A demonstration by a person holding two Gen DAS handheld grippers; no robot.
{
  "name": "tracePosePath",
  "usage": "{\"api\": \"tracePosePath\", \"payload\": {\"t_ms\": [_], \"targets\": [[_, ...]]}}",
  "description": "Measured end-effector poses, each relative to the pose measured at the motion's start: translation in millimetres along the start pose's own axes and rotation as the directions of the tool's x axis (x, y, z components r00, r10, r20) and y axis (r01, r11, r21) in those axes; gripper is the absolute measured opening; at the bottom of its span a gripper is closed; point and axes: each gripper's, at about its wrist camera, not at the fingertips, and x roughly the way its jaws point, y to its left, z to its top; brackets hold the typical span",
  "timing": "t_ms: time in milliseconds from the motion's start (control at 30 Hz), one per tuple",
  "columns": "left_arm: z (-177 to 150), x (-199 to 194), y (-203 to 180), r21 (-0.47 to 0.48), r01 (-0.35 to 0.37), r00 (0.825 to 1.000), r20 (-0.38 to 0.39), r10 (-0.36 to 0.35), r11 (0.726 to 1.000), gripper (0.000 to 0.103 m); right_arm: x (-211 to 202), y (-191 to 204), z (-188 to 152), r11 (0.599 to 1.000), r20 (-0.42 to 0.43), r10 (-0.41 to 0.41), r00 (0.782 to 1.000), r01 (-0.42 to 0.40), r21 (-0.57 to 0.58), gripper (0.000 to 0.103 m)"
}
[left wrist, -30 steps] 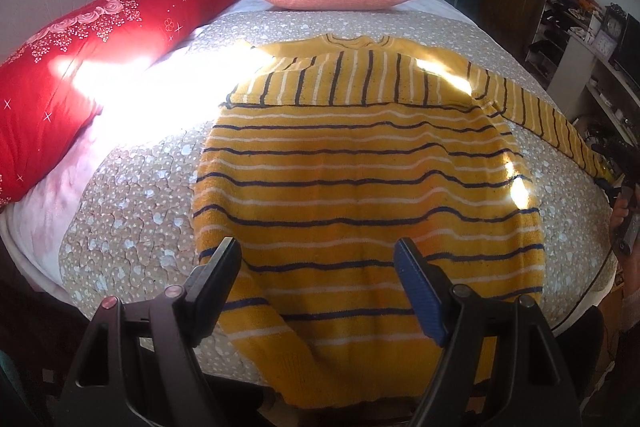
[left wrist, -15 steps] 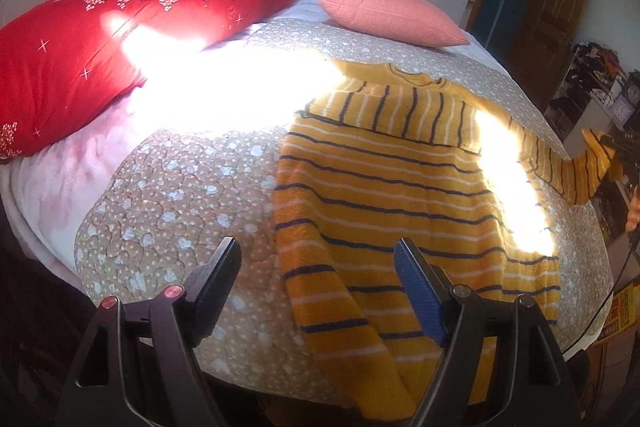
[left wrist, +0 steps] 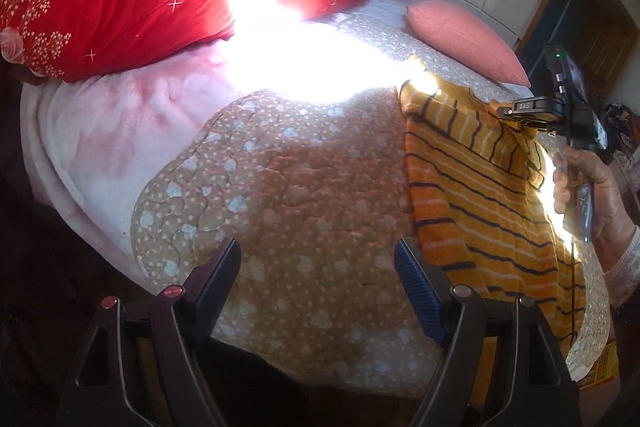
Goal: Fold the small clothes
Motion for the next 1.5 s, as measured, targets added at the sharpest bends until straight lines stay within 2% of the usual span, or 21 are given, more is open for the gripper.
{"api": "tracePosePath", "payload": {"t_ms": [100,167,233,300,367,467,533,633,733,800,900,967,1100,1200,1300,1400,1500], "targets": [[-2,2,10,-0.011,0.003,1.0,-0.004,-0.003,1.0,0.078,21,26,1,0.994,-0.012,-0.045,0.999,0.044,-0.103,0.019],[-2,2,13,-0.015,0.005,1.0,-0.002,-0.005,1.0,0.078,23,48,-2,0.976,0.004,-0.077,0.997,0.076,-0.203,0.046],[-2,2,16,-0.019,0.011,1.0,-0.002,-0.011,1.0,0.078,24,76,-6,0.934,0.042,-0.127,0.991,0.134,-0.332,0.058],[-4,3,18,-0.023,0.016,1.0,-0.001,-0.016,1.0,0.078,25,104,-13,0.867,0.088,-0.175,0.981,0.196,-0.458,0.062],[-5,2,20,-0.025,0.016,1.0,0.001,-0.016,1.0,0.078,26,126,-19,0.816,0.096,-0.157,0.983,0.184,-0.548,0.065],[-7,1,22,-0.033,0.016,1.0,-0.004,-0.016,0.999,0.078,27,153,-27,0.765,0.092,-0.141,0.986,0.168,-0.622,0.065],[-8,-1,22,-0.037,0.019,1.0,-0.005,-0.02,0.999,0.078,26,161,-27,0.766,0.086,-0.123,0.989,0.149,-0.625,0.065],[-8,-3,21,-0.04,0.018,1.0,-0.004,-0.018,0.999,0.078,22,160,-25,0.822,-0.001,-0.002,1.0,0.001,-0.57,0.067],[-9,-4,18,-0.038,0.018,1.0,-0.005,-0.018,0.999,0.078,5,160,-33,0.842,-0.025,0.06,0.998,-0.064,-0.536,0.067],[-8,-6,14,-0.035,0.028,1.0,-0.004,-0.028,0.999,0.078,-13,145,-42,0.875,-0.03,0.111,0.993,-0.112,-0.47,0.067],[-9,-7,6,-0.027,0.057,0.998,-0.01,-0.058,0.998,0.078,-47,98,-67,0.925,-0.037,0.19,0.981,-0.191,-0.33,0.067],[-10,-4,-1,-0.023,0.077,0.997,-0.024,-0.078,0.997,0.078,-68,63,-89,0.949,-0.012,0.183,0.983,-0.179,-0.261,0.067],[-14,4,-19,-0.023,0.127,0.989,-0.068,-0.128,0.992,0.078,-109,-23,-135,0.993,0.038,0.076,0.996,-0.073,-0.09,0.067],[-17,10,-40,-0.008,0.18,0.978,-0.101,-0.18,0.984,0.078,-137,-85,-168,0.998,0.062,0.009,0.998,-0.013,0.064,0.067],[-22,18,-63,0.017,0.224,0.965,-0.145,-0.219,0.974,0.078,-157,-131,-201,0.979,0.069,-0.011,0.998,-0.004,0.206,0.069],[-30,27,-83,0.042,0.258,0.952,-0.183,-0.246,0.965,0.078,-165,-154,-228,0.954,0.058,0.021,0.998,-0.037,0.296,0.07],[-40,34,-100,0.063,0.265,0.944,-0.222,-0.245,0.962,0.078,-165,-157,-250,0.936,0.056,0.048,0.997,-0.065,0.345,0.071]]}}
